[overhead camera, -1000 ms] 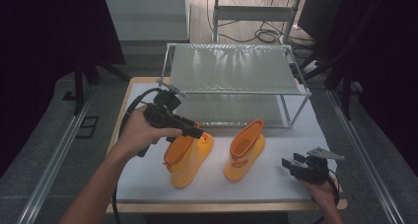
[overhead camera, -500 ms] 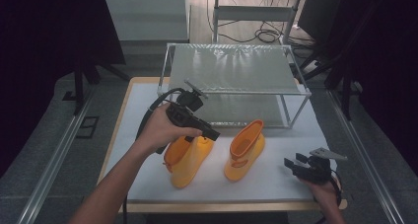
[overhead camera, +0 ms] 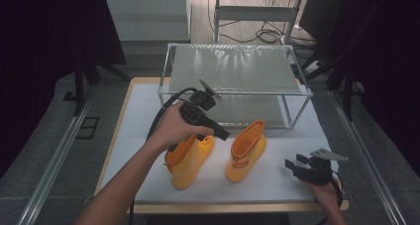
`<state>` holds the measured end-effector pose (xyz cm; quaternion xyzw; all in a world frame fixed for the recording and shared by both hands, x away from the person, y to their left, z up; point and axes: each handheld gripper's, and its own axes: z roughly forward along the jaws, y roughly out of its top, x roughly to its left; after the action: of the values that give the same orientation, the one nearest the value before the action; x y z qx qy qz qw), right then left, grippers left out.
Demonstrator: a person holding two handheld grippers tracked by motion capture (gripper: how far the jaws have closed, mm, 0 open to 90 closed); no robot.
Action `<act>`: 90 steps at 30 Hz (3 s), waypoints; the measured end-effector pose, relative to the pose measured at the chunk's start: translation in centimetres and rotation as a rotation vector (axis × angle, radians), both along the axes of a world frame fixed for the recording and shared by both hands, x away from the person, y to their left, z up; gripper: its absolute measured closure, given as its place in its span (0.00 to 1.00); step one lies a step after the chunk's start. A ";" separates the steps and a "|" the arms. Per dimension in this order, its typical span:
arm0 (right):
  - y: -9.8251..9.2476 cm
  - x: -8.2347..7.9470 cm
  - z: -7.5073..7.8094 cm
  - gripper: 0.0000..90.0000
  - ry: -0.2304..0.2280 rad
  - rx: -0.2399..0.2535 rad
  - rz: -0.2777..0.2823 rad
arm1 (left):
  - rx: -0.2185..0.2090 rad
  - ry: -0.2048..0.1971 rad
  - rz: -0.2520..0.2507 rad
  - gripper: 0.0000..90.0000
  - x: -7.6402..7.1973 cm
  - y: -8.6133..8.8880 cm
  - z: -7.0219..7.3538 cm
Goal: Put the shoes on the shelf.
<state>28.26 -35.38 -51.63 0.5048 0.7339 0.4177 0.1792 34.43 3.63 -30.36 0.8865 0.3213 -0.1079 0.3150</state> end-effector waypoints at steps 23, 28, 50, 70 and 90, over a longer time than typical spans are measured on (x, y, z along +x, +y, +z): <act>-0.1 0.1 -0.1 0.44 0.000 0.000 0.000 | 0.106 0.065 -0.004 0.57 2.4 -5.7 -2.5; -0.2 0.1 -0.1 0.44 0.003 0.002 -0.005 | 0.158 0.063 0.024 0.59 3.0 -6.7 -3.2; -0.4 0.2 -0.1 0.44 0.007 0.000 -0.029 | 0.148 0.059 0.032 0.96 3.4 -7.6 -2.8; -0.3 0.2 -0.1 0.45 0.004 0.000 -0.042 | 0.111 -0.010 0.033 0.96 -0.3 -2.1 -0.5; -0.2 0.2 -0.1 0.45 0.006 -0.003 -0.041 | 0.110 -0.032 0.061 0.73 -2.3 2.2 -3.4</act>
<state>28.46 -35.62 -51.70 0.5205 0.7246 0.4114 0.1864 32.17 5.86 -33.78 0.8939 0.3485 -0.0666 0.2740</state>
